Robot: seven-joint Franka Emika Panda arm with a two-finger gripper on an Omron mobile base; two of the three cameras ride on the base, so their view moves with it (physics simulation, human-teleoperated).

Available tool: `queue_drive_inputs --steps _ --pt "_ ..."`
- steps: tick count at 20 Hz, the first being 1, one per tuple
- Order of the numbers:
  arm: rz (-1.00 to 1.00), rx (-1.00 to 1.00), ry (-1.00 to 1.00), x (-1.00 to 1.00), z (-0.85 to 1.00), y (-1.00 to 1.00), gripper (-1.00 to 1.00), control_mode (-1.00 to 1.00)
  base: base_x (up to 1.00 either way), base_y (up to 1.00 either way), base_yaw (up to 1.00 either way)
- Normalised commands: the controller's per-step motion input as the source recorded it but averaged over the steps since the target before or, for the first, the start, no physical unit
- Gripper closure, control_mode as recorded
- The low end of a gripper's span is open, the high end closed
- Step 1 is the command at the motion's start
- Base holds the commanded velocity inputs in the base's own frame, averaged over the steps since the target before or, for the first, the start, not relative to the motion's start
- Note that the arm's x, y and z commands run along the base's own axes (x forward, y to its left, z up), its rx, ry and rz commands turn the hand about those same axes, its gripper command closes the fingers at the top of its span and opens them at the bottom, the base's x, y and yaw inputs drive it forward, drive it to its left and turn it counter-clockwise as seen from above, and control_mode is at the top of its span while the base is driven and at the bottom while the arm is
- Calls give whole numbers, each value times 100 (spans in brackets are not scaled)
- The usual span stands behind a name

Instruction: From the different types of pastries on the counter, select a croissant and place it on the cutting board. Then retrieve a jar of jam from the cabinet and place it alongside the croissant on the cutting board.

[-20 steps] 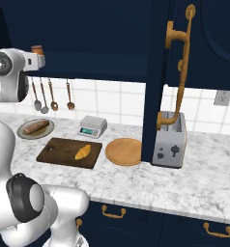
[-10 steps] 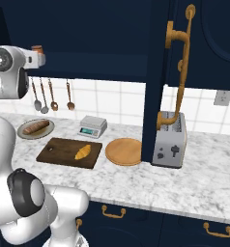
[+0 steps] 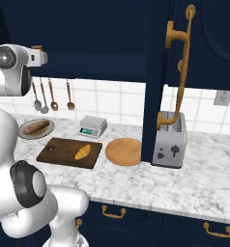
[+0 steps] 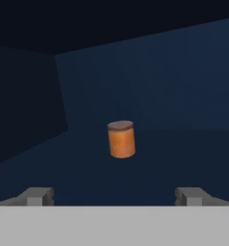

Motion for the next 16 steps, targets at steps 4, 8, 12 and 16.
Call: queue_drive_inputs --steps 4,8,12,16 --pt "0 0 0 1 0 2 -100 -100 0 0 0" --pt "0 0 0 24 23 2 -100 -100 0 0 0" --pt "1 0 3 39 5 0 -100 -100 0 0 0" --pt "1 0 1 38 0 1 -100 -100 0 0 0"
